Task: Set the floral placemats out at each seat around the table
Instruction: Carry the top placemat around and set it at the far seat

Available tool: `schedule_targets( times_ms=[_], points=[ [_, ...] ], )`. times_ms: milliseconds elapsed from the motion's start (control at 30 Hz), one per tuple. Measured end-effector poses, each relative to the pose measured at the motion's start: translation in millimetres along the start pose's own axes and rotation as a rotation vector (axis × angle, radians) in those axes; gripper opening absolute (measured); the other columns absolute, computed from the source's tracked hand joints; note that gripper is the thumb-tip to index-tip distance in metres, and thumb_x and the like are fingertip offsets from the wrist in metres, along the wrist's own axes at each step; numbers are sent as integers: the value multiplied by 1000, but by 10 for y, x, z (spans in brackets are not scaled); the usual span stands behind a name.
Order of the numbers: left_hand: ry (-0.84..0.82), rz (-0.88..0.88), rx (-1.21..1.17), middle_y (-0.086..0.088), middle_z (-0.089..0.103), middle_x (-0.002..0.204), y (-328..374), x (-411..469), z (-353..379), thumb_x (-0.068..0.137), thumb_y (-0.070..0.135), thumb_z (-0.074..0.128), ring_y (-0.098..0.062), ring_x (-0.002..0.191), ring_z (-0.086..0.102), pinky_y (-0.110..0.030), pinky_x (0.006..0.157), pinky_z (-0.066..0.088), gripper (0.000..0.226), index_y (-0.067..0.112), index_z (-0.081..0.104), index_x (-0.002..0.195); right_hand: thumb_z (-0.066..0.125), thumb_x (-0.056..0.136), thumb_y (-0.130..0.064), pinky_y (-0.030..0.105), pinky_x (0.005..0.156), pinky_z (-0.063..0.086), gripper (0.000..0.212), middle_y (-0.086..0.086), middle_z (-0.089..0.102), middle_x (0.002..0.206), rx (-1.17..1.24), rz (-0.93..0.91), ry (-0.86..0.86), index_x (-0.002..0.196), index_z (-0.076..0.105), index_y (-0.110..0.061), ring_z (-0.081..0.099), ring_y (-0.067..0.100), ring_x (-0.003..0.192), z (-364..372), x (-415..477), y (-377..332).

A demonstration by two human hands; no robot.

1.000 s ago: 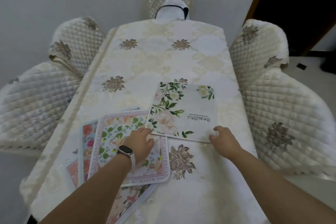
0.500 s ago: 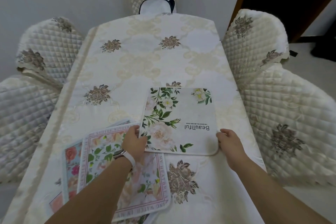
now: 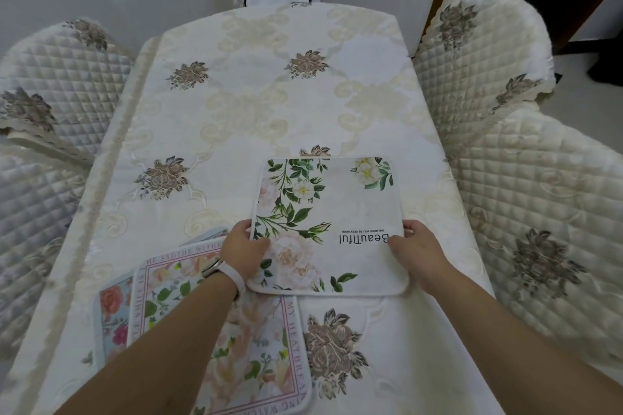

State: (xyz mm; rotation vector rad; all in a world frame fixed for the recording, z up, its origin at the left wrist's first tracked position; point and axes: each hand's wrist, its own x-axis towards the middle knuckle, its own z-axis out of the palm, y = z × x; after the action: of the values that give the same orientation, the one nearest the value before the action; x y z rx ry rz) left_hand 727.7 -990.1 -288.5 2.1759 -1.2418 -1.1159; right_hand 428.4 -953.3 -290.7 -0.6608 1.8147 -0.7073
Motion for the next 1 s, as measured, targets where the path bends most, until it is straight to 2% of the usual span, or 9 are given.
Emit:
schedule_targets(
  times_ms=[67,133,233,333,500,600,833,900,1000],
  points=[
    [15,-8,-9,-5,73,94,-23,-21,20,82,12,65,-23,81,68,-41,78,57,24,16,62,106,57,85,-5,38,85,53,37,-2,63,107,-19,-9,-11,119,52,-19,63,20,96,9,-8,1],
    [20,-11,-41,-6,73,94,-18,-60,27,83,11,65,-23,81,68,-42,78,57,23,15,62,106,54,84,-2,40,87,53,42,-1,64,110,-31,-22,-20,122,52,-20,63,21,98,13,-27,18],
    [26,15,-91,-5,72,96,35,-164,-3,86,10,64,-20,80,68,-33,70,55,26,14,60,111,53,83,0,35,78,51,45,0,64,111,-34,-55,-22,122,53,-21,63,20,96,2,-89,3],
    [24,47,-167,1,72,93,105,-364,-50,88,9,62,-12,77,67,-22,60,49,23,18,59,110,53,83,-1,35,78,51,42,1,64,110,-42,-87,-31,119,53,-22,63,21,96,-11,-188,-49],
    [57,87,-270,3,72,93,127,-744,-246,90,7,61,-13,80,68,-25,65,51,23,20,59,108,52,85,-2,31,67,48,41,0,65,107,-65,-140,-66,118,52,-25,62,17,91,-72,-461,-107],
    [79,89,-339,2,72,96,89,-957,-407,90,5,61,-13,79,68,-24,65,52,24,18,59,111,50,84,-1,34,72,51,42,0,67,106,-57,-184,-80,117,52,-28,63,18,92,-135,-659,-152],
    [79,148,-494,-4,73,101,-4,-1445,-753,88,6,65,-23,90,71,-41,80,58,29,17,60,114,51,86,-1,32,70,49,44,-6,68,104,-10,-303,-64,120,52,-29,64,14,92,-275,-1329,-308],
    [81,175,-522,-7,73,100,-38,-1606,-871,87,6,66,-28,91,70,-46,82,57,28,18,60,111,54,86,-3,36,75,52,45,-5,68,106,-14,-347,-52,121,52,-30,65,16,94,-302,-1556,-314],
    [79,231,-570,-6,73,94,-78,-1860,-1060,88,4,66,-25,86,69,-37,75,55,25,17,61,108,59,84,-4,45,86,54,49,-4,68,109,-20,-405,-43,124,50,-31,66,19,96,-306,-1933,-314]
  ],
)
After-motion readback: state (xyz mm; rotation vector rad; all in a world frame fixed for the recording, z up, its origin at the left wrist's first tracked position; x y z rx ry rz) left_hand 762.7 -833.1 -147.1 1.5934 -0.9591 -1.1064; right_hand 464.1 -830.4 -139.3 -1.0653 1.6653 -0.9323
